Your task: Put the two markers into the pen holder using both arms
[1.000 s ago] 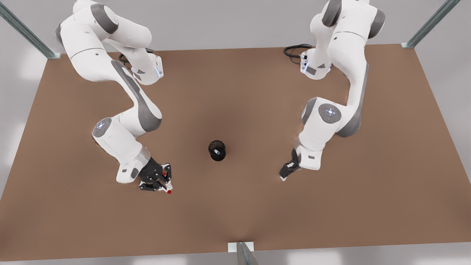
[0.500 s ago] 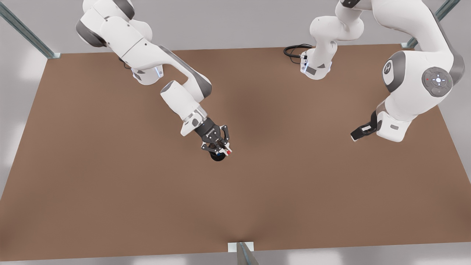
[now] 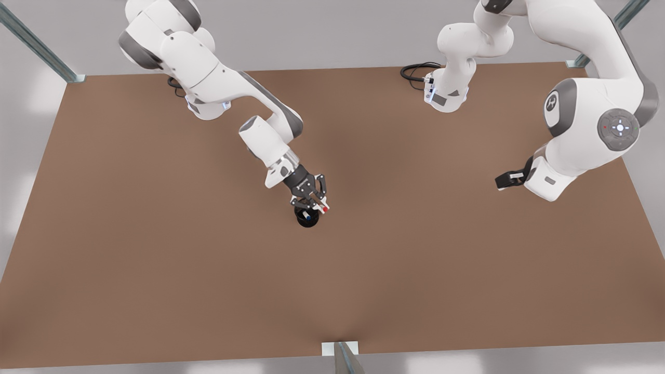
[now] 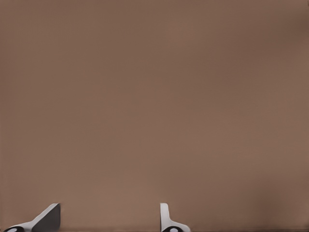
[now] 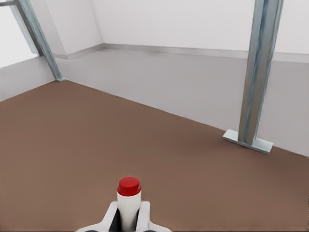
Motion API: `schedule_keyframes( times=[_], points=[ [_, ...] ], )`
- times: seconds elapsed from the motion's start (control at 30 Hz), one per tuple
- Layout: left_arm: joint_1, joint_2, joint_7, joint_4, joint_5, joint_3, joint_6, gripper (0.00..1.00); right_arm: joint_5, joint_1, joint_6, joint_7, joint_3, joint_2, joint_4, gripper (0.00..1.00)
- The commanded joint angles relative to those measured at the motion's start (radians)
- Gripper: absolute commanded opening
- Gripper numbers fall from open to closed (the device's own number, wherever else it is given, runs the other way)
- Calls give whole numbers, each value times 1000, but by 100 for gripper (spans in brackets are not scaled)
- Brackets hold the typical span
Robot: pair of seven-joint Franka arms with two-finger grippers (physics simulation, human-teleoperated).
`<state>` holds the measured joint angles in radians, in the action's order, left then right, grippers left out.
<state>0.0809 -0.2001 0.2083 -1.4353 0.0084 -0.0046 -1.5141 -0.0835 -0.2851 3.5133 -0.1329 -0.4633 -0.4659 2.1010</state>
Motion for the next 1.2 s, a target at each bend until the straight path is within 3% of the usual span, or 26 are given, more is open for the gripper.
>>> schedule_keyframes(
  times=[0.0, 0.4, 0.43, 0.47, 0.6, 0.63, 0.73, 0.77, 0.8, 0.83, 0.9, 1.03, 1.17],
  points=[
    [0, 1, -187, -1, 1, -1, 6, 100, 50, 1, 7, 24, 17, 13, 20, 25],
    [0, -2, -182, -1, -1, -1, 15, 100, 97, 1, 7, 6, 41, 39, 123, 26],
    [0, -2, -182, -1, -1, -1, 15, 100, 97, 4, 7, 6, 43, 33, 126, 41],
    [2, -2, -182, 0, -1, -1, 15, 100, 97, 14, 7, 6, 46, 18, 125, 100],
    [2, -2, -184, -1, -1, -1, 15, 100, 94, 64, 3, 9, 49, 59, 109, 100],
    [0, -2, -184, -1, -1, -1, 15, 100, 94, 135, -75, 7, 48, 105, 85, 100],
    [2, 1, -182, 1, -1, -3, 17, 100, 99, 388, -1247, 281, 49, 497, -163, 100],
    [10, 1, -182, 1, 1, -1, 15, 100, 97, 492, -1637, 326, 37, 495, -321, 100],
    [10, 1, -182, -1, 1, -3, 15, 100, 114, 350, -1800, 351, 217, 392, -504, 100],
    [10, -2, -182, 0, -1, -3, 15, 100, 142, 274, -1856, 309, 333, 349, -578, 100],
    [10, -1, -182, 0, -1, -3, 17, 100, 148, 276, -1999, 254, 345, 257, -719, 100],
    [14, -2, -181, 0, -1, -2, 17, 100, 142, 264, -1898, 240, 351, 237, -717, 100],
    [14, -1, -181, 0, -1, -1, 17, 100, 122, 250, -1912, 308, 344, 216, -717, 100]
  ],
)
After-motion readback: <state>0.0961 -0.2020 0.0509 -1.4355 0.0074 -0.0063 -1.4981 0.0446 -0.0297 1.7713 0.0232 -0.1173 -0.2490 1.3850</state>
